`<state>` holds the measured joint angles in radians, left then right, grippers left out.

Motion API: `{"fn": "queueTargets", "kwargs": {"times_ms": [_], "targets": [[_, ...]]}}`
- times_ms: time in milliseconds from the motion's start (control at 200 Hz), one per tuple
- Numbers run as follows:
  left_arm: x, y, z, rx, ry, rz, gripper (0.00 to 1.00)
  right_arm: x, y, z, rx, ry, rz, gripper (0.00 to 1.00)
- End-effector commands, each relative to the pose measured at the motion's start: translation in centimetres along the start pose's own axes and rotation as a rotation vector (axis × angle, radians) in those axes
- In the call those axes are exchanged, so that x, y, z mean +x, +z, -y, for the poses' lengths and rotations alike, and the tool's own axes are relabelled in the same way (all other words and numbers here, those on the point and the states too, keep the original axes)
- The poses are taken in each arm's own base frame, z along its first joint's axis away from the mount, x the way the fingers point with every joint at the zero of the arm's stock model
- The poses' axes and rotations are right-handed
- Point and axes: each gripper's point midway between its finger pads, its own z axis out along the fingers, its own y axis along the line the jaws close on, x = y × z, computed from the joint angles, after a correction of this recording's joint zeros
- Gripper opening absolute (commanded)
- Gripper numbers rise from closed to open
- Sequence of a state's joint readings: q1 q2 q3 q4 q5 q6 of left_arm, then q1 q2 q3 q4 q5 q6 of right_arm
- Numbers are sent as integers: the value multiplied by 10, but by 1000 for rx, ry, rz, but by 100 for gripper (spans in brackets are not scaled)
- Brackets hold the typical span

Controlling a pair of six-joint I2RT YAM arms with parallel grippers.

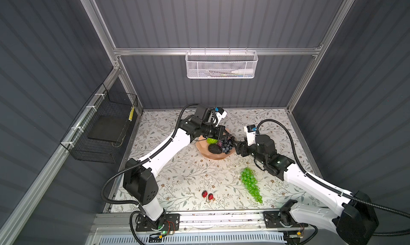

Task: Place and organize the fake fruits in the fruit bowl
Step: 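Lift the black grapes with the left gripper toward the pink bowl, then lower the black grapes into the bowl beside the avocado and open the left gripper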

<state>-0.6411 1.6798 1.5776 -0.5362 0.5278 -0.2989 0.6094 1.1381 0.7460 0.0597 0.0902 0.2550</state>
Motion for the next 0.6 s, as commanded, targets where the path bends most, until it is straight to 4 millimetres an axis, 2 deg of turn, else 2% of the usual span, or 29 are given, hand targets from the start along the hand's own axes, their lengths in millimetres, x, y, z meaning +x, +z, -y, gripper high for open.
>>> {"fn": "queueTargets", "kwargs": {"times_ms": [0,360,440,450,465,595], "targets": [[3,-9,-3,-6,-2,9,0,1,2,2,7,2,6,77],[27,-37,-28,-85,-57,-1,0,8,9,-4,-23,7,-15,76],[26,-44,-31,-92,-61,12,0,10,12,-7,-42,4,-23,76],[35,-40,-37,-99,-76,-8,0,10,12,-7,-44,5,-23,76],[38,-39,-39,-102,-83,-14,0,10,13,-8,-45,5,-25,76],[47,-44,-49,-119,-104,-20,0,14,18,-10,-56,1,-44,76]]}}
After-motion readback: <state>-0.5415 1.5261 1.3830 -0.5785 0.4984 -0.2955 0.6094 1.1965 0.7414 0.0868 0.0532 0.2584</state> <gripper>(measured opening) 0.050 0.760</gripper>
